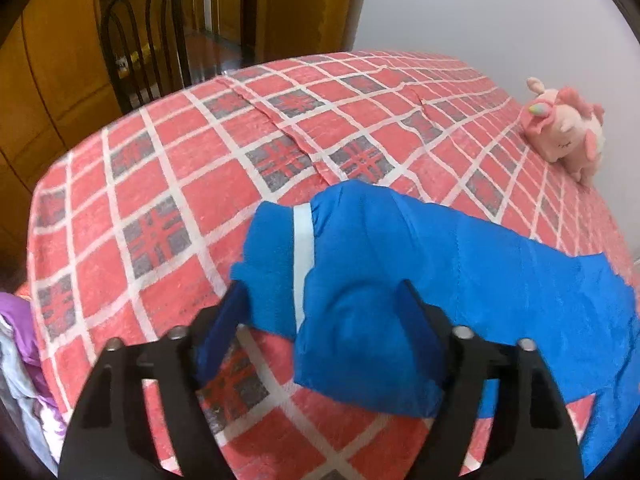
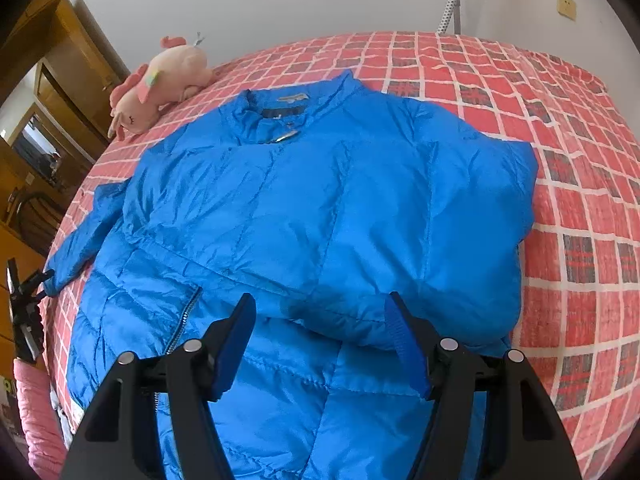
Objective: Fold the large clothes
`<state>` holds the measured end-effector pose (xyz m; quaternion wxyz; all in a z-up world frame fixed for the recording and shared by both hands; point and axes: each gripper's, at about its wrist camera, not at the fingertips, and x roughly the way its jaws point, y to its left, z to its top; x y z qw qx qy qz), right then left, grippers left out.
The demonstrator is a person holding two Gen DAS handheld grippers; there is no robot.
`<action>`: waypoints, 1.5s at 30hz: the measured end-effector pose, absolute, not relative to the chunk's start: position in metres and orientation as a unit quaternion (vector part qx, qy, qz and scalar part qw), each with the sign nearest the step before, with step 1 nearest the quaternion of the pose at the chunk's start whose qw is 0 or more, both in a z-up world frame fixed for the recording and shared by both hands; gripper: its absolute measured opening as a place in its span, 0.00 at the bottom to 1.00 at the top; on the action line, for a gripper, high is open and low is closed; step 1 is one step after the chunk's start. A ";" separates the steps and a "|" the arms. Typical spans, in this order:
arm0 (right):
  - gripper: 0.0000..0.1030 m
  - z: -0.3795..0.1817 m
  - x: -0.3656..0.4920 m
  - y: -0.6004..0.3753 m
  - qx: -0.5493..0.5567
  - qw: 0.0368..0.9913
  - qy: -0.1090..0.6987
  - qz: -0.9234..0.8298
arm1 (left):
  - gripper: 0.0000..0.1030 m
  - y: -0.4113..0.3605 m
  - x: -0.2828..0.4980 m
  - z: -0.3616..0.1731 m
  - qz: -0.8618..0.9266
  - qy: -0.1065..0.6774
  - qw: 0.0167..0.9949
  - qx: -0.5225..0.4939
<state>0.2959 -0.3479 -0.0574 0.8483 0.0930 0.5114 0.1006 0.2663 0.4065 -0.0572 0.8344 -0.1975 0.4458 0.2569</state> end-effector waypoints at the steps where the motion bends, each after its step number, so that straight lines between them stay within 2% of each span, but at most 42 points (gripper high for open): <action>1: 0.65 -0.057 0.296 -0.348 0.093 0.848 0.511 0.100 | 0.54 0.404 0.265 -0.054 0.258 0.444 0.836 -0.191; 4: 0.65 -0.057 0.296 -0.350 0.096 0.848 0.511 0.099 | 0.38 0.399 0.266 -0.048 0.262 0.438 0.841 -0.180; 12: 0.65 -0.054 0.295 -0.356 0.105 0.850 0.507 0.095 | 0.12 0.384 0.256 -0.020 0.242 0.395 0.864 -0.198; 22: 0.65 -0.057 0.297 -0.358 0.109 0.848 0.510 0.093 | 0.08 0.298 0.253 0.053 0.153 0.327 0.919 -0.161; 29: 0.65 -0.054 0.297 -0.364 0.114 0.850 0.505 0.093 | 0.06 0.207 0.271 0.074 0.055 0.316 0.937 -0.140; 37: 0.65 -0.054 0.299 -0.371 0.120 0.851 0.504 0.089 | 0.04 0.076 0.298 0.076 -0.071 0.318 0.941 -0.094; 45: 0.65 -0.058 0.302 -0.377 0.123 0.849 0.507 0.087 | 0.03 -0.017 0.331 0.034 -0.140 0.361 0.920 -0.064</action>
